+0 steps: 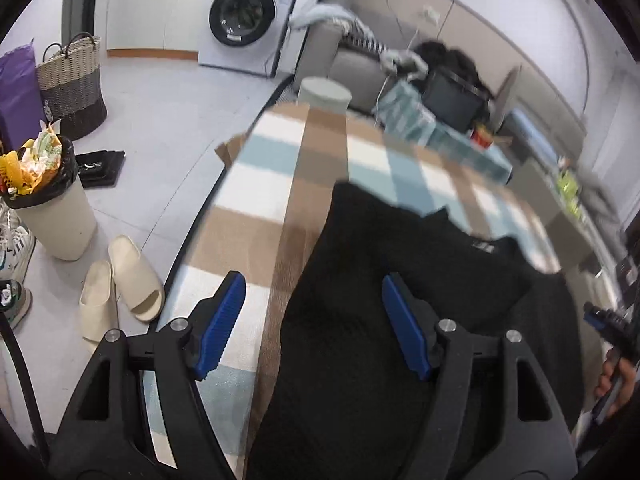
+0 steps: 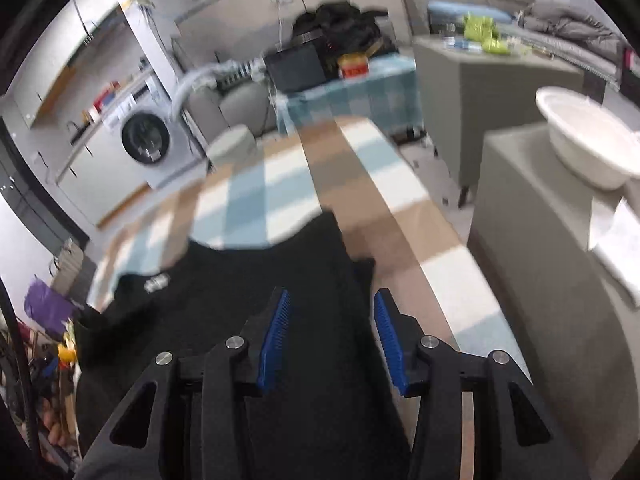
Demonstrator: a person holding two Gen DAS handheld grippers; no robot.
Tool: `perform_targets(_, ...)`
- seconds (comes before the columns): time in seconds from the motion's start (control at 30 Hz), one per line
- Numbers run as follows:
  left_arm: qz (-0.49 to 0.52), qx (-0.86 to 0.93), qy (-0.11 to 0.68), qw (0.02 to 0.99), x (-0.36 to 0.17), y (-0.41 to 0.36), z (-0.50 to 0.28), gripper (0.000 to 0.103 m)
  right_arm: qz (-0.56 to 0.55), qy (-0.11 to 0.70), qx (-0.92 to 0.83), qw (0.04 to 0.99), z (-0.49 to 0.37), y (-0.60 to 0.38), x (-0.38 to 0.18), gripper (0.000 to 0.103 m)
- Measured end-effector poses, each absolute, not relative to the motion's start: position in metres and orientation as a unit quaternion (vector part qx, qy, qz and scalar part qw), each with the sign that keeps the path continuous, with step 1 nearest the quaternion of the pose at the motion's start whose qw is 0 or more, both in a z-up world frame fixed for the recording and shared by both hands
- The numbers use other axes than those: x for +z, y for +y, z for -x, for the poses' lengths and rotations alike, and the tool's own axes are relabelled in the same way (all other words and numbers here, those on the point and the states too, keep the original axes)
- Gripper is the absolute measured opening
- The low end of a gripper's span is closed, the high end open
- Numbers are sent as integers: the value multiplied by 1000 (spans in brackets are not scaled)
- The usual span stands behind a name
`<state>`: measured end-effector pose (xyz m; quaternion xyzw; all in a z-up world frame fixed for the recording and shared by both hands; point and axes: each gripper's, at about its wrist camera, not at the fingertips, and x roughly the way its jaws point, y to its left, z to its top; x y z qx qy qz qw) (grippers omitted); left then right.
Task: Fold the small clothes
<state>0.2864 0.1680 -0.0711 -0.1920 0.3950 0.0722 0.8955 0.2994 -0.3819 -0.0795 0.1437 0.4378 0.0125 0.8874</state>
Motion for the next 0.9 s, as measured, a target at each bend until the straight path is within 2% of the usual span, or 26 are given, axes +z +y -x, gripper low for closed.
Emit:
perform_targets(0.2, 161, 70, 429, 886, -100, 153, -318, 67, -129, 451, 33, 883, -315, -381, -99, 45)
perform_targets(0.23, 155, 73, 434, 885, -104, 151, -323, 63, -128, 445, 37, 885, -318, -379, -99, 45)
perform_targets(0.3, 154, 69, 440, 882, -110, 149, -332, 43, -119, 438, 44, 890, -325, -372, -99, 45)
perform_targets(0.37, 163, 58, 444, 879, -115, 149, -337, 10, -102, 443, 36, 890, -333, -367, -103, 43)
perform_targets(0.4, 165, 54, 441, 881, -115, 149, -336, 8, -91, 450, 26, 888, -336, -364, -106, 38)
perform_targets(0.43, 163, 54, 435, 884, -113, 149, -334, 5, -82, 452, 17, 888, -337, -363, -106, 23)
perform_targets(0.47, 160, 56, 428, 888, -110, 149, -332, 4, -65, 452, 7, 890, -337, -361, -107, 12)
perform_targets(0.53, 164, 62, 410, 895, -102, 153, -323, 4, -59, 443, 20, 894, -332, -361, -104, 6)
perform_targets(0.7, 209, 79, 356, 907, -76, 175, -299, 3, -65, 384, 30, 920, -313, -367, -78, 5)
perform_targets(0.8, 206, 93, 362, 904, -78, 181, -302, 3, -66, 369, 14, 927, -313, -370, -70, 5)
perform_targets(0.9, 219, 112, 384, 890, -94, 189, -311, 3, -70, 388, -6, 919, -323, -371, -81, 5)
